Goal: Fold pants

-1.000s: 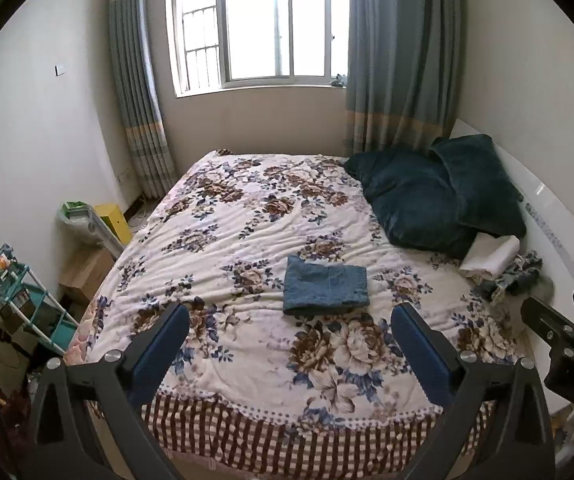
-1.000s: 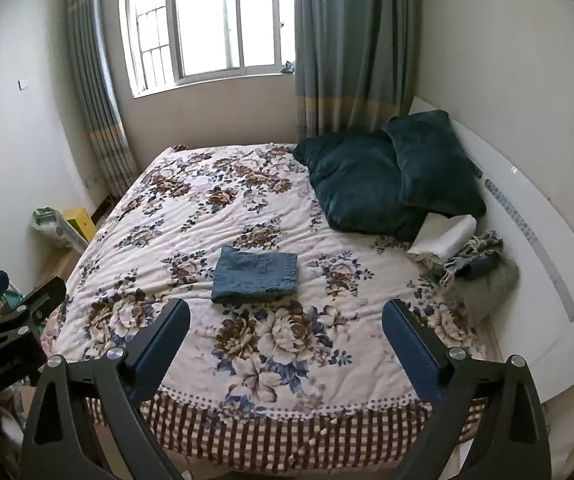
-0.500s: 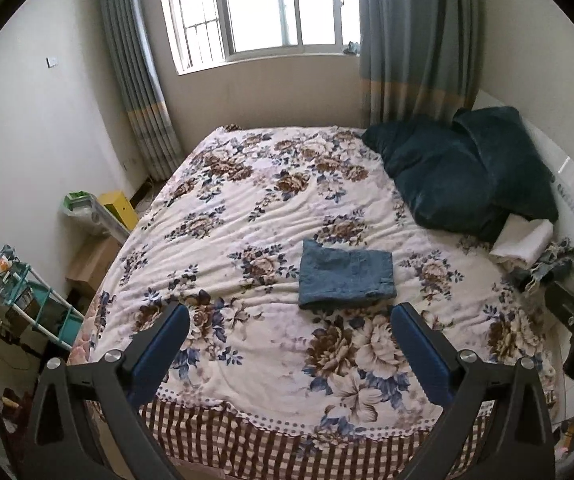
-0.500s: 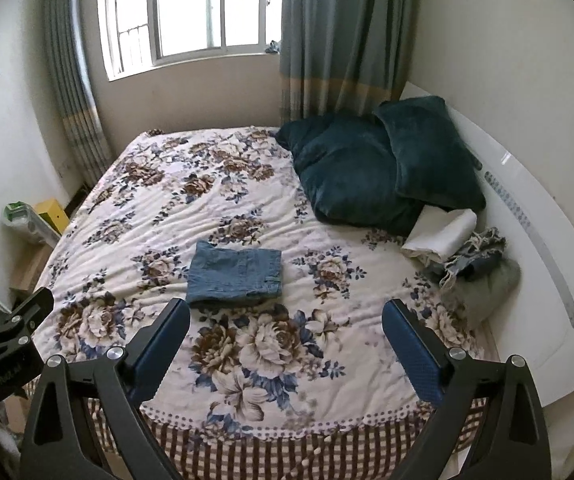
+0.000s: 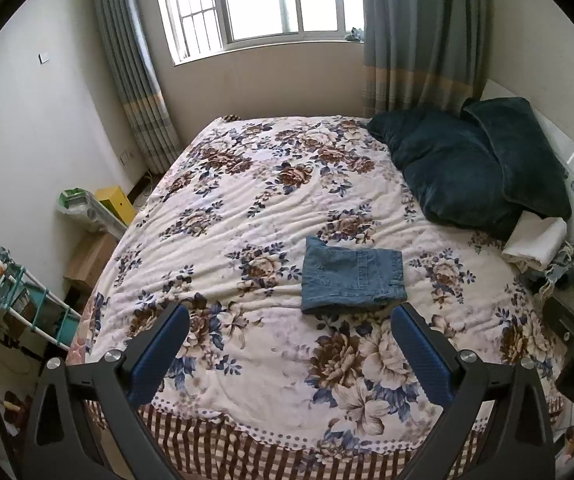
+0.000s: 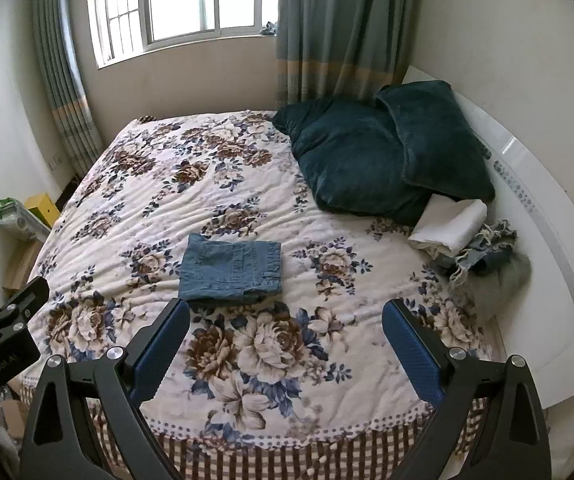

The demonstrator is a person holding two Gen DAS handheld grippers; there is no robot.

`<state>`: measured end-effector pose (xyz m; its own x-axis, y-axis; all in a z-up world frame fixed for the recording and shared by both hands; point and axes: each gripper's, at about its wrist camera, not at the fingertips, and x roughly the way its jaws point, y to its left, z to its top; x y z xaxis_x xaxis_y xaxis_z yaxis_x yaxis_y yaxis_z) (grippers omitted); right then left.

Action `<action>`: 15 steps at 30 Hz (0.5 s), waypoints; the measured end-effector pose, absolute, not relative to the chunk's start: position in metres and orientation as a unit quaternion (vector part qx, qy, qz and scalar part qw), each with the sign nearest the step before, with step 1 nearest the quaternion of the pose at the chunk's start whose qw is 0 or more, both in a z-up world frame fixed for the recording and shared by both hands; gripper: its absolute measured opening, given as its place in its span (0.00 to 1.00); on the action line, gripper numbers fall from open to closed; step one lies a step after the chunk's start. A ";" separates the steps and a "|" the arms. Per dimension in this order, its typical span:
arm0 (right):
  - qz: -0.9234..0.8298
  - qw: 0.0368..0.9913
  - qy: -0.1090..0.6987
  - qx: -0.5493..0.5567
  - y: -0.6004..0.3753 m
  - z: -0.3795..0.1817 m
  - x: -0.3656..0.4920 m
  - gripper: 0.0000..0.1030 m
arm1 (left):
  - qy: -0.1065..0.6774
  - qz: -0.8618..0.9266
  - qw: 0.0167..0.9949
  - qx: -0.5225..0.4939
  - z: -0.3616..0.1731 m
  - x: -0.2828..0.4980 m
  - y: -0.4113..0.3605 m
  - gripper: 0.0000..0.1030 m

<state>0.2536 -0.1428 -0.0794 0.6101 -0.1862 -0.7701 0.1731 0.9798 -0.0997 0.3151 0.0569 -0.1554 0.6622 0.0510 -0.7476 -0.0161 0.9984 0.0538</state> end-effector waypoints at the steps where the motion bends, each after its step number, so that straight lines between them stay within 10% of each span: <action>1: -0.100 0.897 0.430 -0.008 -0.143 -0.079 0.254 0.96 | 0.410 0.017 0.911 0.022 -0.155 0.316 0.057 1.00; 15: -0.090 0.896 0.434 -0.014 -0.136 -0.094 0.262 0.96 | 0.409 0.011 0.912 0.013 -0.158 0.320 0.057 1.00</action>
<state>0.2622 -0.1359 -0.0942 0.6076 -0.1734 -0.7751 0.1494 0.9834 -0.1029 0.3199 0.0565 -0.1583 0.6647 0.0309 -0.7464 -0.0088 0.9994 0.0335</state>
